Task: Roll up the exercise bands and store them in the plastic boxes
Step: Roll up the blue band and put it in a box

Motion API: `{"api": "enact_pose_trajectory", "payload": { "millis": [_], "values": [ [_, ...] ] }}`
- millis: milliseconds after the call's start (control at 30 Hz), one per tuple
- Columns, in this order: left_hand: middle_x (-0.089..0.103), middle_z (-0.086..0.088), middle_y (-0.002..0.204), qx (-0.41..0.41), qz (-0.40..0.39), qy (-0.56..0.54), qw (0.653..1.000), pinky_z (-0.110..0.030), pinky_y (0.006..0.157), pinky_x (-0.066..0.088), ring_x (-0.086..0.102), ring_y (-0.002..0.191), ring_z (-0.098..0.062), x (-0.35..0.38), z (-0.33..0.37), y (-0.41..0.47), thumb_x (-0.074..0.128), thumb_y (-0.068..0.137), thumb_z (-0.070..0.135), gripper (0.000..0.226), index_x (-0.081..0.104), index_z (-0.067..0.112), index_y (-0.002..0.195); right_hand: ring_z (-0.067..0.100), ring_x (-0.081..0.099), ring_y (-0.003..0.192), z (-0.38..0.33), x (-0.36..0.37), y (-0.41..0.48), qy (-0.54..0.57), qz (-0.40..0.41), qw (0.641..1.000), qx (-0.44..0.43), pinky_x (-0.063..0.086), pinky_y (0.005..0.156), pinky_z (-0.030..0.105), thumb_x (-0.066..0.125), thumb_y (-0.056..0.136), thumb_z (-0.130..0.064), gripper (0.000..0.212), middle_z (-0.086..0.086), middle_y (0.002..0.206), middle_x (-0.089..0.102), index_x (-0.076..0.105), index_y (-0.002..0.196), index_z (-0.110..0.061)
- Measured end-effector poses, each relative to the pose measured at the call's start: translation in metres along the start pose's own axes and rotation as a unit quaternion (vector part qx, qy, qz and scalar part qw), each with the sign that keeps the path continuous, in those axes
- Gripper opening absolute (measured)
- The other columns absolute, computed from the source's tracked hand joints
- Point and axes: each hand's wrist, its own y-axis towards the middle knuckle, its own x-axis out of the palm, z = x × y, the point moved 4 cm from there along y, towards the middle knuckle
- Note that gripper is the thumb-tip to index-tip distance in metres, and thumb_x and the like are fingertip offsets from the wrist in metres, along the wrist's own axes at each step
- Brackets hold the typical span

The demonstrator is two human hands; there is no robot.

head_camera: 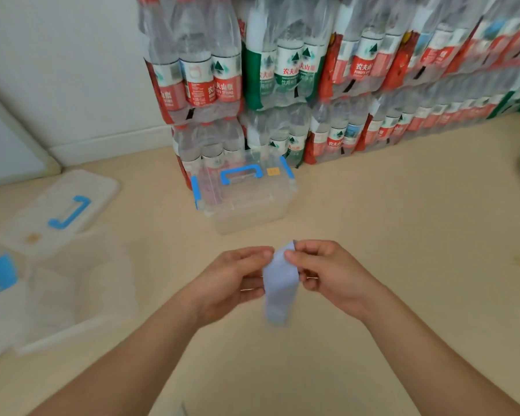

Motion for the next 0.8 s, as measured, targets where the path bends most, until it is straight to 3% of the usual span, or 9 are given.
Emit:
{"api": "enact_pose_trajectory", "payload": {
  "millis": [100,200,267,333,433,533,700,800],
  "values": [
    [0.071,0.009,0.110,0.037,-0.028,0.151,0.987,-0.027,0.085,0.041,0.063,0.097,-0.006,-0.013,0.058,-0.031,0.070,0.079,0.040,0.036,0.067,0.029,0.113,0.008,0.043,0.048,-0.063,0.014,0.008,0.065,-0.030,0.996,-0.056,0.034,0.049,0.018,0.058,0.089,-0.009,0.010,-0.002,0.056,0.047,0.059,0.080,-0.011],
    [0.072,0.007,0.092,0.062,0.003,0.275,0.959,-0.024,0.083,0.040,0.062,0.085,-0.003,-0.025,0.092,-0.061,0.071,0.083,0.029,0.028,0.069,0.020,0.109,0.011,0.043,0.050,-0.114,0.041,0.018,0.098,-0.077,0.986,-0.106,0.038,0.049,0.018,0.057,0.089,-0.007,0.005,0.000,0.058,0.048,0.062,0.089,-0.009],
    [0.071,0.006,0.079,0.062,0.047,0.310,0.947,-0.025,0.078,0.041,0.064,0.075,-0.004,-0.037,0.108,-0.084,0.067,0.087,0.021,0.018,0.069,0.011,0.102,0.019,0.049,0.063,-0.140,0.061,0.023,0.081,-0.109,0.982,-0.134,0.042,0.059,0.023,0.057,0.088,-0.008,0.010,0.008,0.070,0.056,0.066,0.093,-0.009],
    [0.072,0.000,0.081,0.044,0.057,0.331,0.941,-0.026,0.078,0.043,0.065,0.077,-0.007,-0.047,0.120,-0.110,0.064,0.089,0.017,0.012,0.070,0.012,0.098,0.026,0.053,0.080,-0.157,0.080,0.023,0.038,-0.141,0.979,-0.144,0.042,0.072,0.033,0.059,0.088,-0.009,0.015,0.013,0.090,0.064,0.067,0.100,-0.008],
    [0.073,-0.007,0.096,0.049,0.083,0.289,0.953,-0.026,0.078,0.048,0.067,0.086,-0.012,-0.066,0.135,-0.151,0.066,0.086,0.020,0.017,0.069,0.016,0.103,0.018,0.058,0.072,-0.172,0.109,0.016,-0.004,-0.175,0.974,-0.146,0.043,0.058,0.024,0.059,0.089,-0.006,0.016,0.006,0.088,0.068,0.065,0.103,-0.010],
    [0.073,-0.005,0.094,0.126,0.165,0.163,0.965,-0.025,0.071,0.052,0.066,0.079,-0.015,-0.082,0.147,-0.182,0.070,0.083,0.027,0.025,0.070,0.016,0.105,0.014,0.057,0.065,-0.171,0.139,0.002,-0.044,-0.179,0.970,-0.161,0.040,0.054,0.024,0.060,0.087,-0.003,0.026,0.006,0.086,0.070,0.063,0.109,-0.016],
    [0.069,-0.005,0.072,0.228,0.276,0.168,0.918,-0.021,0.057,0.049,0.060,0.062,-0.014,-0.089,0.148,-0.212,0.063,0.086,0.022,0.017,0.071,0.010,0.095,0.020,0.050,0.074,-0.155,0.176,-0.020,-0.112,-0.178,0.961,-0.178,0.041,0.050,0.022,0.056,0.083,0.001,0.027,0.027,0.103,0.061,0.061,0.103,-0.017],
    [0.066,-0.008,0.066,0.271,0.314,0.197,0.888,-0.022,0.054,0.048,0.057,0.057,-0.014,-0.090,0.147,-0.218,0.058,0.090,0.009,0.012,0.068,0.006,0.083,0.019,0.053,0.071,-0.160,0.185,-0.029,-0.144,-0.178,0.959,-0.166,0.042,0.050,0.023,0.057,0.083,-0.001,0.024,0.021,0.101,0.066,0.060,0.102,-0.015]
  ]
}}
